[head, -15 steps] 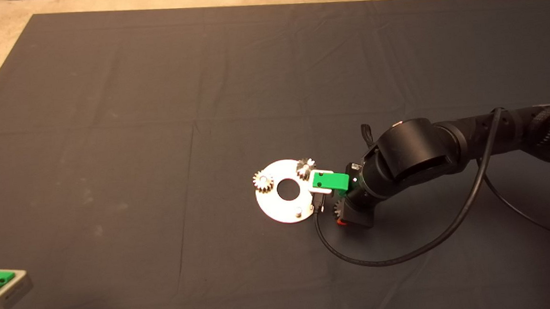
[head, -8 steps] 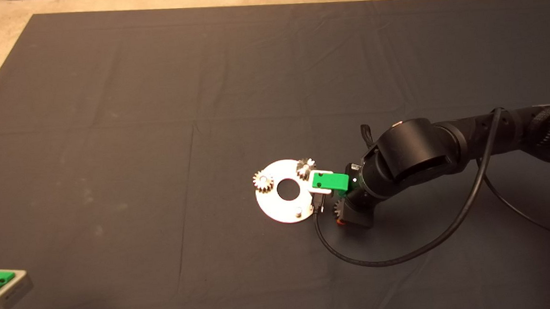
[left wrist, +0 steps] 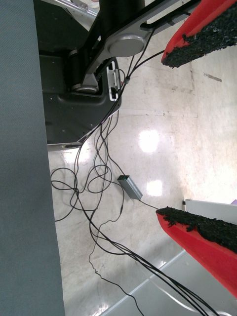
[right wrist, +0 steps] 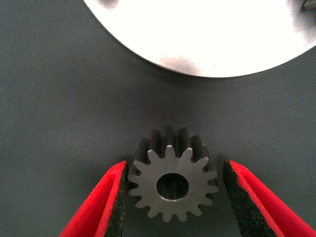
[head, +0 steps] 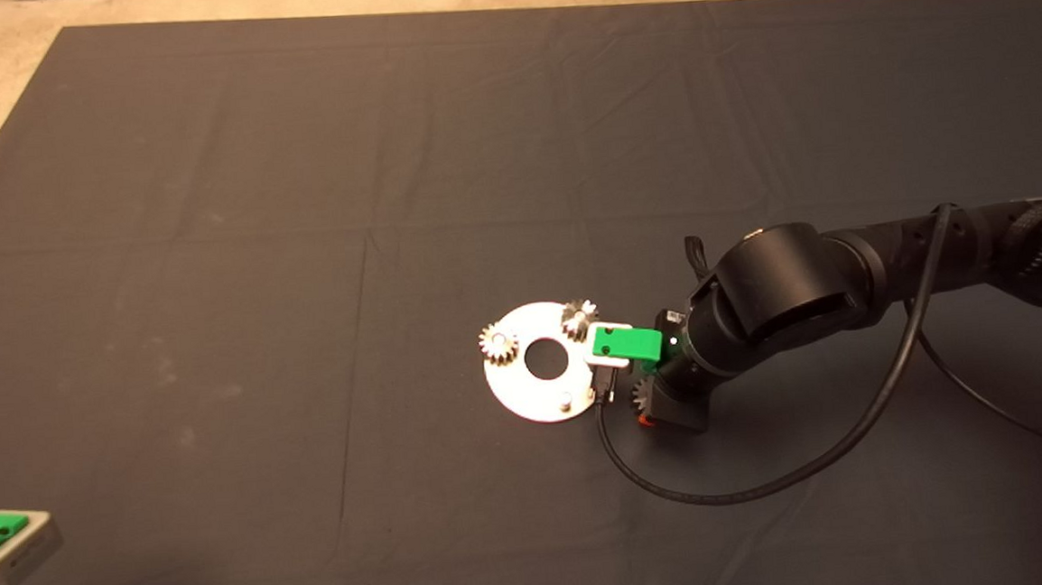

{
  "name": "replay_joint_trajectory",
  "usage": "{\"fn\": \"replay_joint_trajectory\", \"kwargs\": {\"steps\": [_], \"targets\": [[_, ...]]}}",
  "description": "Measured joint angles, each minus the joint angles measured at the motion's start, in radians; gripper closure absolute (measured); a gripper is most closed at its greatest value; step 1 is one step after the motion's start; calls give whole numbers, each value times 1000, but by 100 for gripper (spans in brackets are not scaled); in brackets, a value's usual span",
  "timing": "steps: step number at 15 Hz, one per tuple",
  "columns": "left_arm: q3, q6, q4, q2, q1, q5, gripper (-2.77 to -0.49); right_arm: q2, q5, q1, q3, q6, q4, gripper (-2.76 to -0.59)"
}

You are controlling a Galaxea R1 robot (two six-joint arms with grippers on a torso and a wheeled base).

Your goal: Install three planetary gears onto the carrier pins

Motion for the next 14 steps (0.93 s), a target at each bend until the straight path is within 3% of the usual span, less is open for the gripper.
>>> {"fn": "replay_joint_trajectory", "kwargs": {"steps": [5, 7, 14], "targets": [[0, 0, 0, 0, 0, 0, -202, -5, 0, 0, 0, 0, 20, -138], [0, 0, 0, 0, 0, 0, -202, -5, -3, 0, 0, 0, 30, -125], [0, 0, -1, 0, 0, 0, -202, -5, -4, 0, -2, 0, 35, -117]]}}
